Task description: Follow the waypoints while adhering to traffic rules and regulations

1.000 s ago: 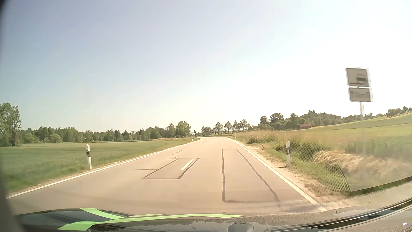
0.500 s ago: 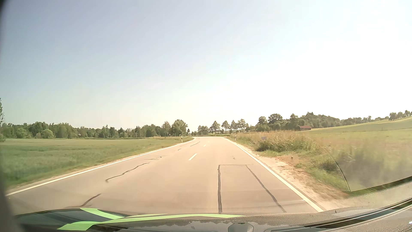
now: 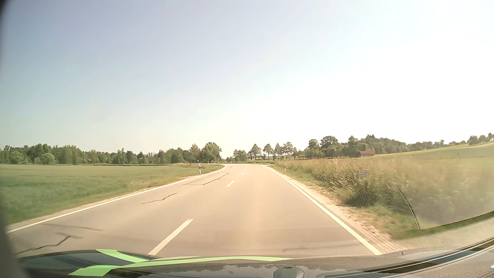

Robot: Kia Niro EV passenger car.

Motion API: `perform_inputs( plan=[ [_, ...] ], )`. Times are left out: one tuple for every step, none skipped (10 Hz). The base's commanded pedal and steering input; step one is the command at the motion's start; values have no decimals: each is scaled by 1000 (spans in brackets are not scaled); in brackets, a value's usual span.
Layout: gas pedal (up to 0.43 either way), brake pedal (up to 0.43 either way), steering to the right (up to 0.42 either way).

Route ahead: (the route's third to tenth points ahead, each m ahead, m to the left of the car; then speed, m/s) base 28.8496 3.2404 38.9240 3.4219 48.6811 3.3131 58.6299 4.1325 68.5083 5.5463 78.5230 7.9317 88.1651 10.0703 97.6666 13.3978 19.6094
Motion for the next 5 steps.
perform_inputs(
  plan=[
    [240,0,0],
    [220,0,0],
    [220,0,-1],
    [220,0,-2],
    [220,0,-5]
  ],
)
